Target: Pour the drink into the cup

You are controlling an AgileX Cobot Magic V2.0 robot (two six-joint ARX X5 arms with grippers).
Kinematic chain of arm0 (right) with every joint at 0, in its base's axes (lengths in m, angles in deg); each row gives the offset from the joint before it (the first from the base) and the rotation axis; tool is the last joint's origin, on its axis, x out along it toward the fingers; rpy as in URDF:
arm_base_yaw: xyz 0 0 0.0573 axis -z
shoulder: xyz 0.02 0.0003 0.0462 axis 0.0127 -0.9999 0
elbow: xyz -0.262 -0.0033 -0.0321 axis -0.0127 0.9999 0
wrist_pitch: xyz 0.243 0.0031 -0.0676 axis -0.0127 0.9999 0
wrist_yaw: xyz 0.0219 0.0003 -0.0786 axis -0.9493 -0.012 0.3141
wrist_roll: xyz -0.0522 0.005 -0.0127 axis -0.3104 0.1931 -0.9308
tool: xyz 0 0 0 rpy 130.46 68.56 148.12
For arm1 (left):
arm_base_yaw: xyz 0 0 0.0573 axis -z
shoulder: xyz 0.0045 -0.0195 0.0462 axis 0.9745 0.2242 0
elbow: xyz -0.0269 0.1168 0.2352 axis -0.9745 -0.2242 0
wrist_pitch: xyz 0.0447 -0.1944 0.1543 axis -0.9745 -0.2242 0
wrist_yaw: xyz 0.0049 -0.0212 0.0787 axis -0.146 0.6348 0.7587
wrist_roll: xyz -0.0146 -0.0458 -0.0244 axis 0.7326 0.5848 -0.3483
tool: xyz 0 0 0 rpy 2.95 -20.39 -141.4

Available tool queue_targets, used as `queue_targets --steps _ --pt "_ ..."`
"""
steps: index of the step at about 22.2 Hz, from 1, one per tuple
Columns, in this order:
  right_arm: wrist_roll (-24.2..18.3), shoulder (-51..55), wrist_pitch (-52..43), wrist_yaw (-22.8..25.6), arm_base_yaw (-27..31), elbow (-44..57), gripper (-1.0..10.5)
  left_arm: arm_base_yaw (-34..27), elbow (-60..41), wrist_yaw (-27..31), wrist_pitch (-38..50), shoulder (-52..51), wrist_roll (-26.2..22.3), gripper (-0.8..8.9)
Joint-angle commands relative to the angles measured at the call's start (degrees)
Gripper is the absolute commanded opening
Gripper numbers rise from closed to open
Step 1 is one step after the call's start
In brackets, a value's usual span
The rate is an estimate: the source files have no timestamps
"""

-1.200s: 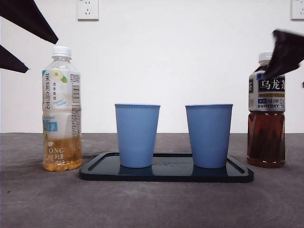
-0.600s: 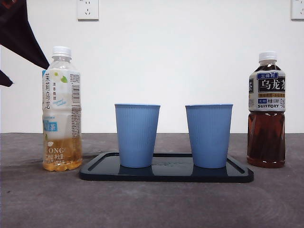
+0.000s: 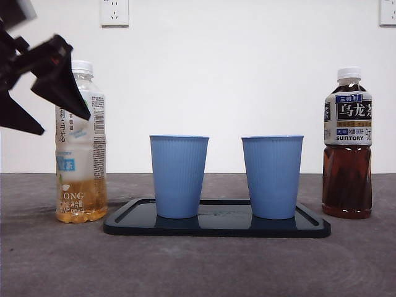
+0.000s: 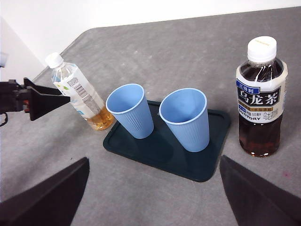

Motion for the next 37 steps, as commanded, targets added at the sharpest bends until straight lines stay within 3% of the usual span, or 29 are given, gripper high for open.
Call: queue_targets --steps 1,17,29,37 --pt "-1.5 -0.3 -0.3 0.1 -0.2 -1.0 4.4 0.9 0.2 0.1 3.0 2.4 -0.3 4.65" --pt "-2.3 -0.3 -0.4 1.6 -0.2 -1.0 4.4 3.1 0.1 4.4 17.2 10.8 -0.7 4.13" --pt "-2.3 -0.3 -0.4 1.6 -0.2 -1.0 4.4 3.1 0.1 4.7 20.0 10.9 -0.7 1.17" --pt "-2.4 -0.3 -0.9 1.6 -0.2 -1.0 4.4 3.4 0.7 4.7 16.8 6.4 -0.8 1.08"
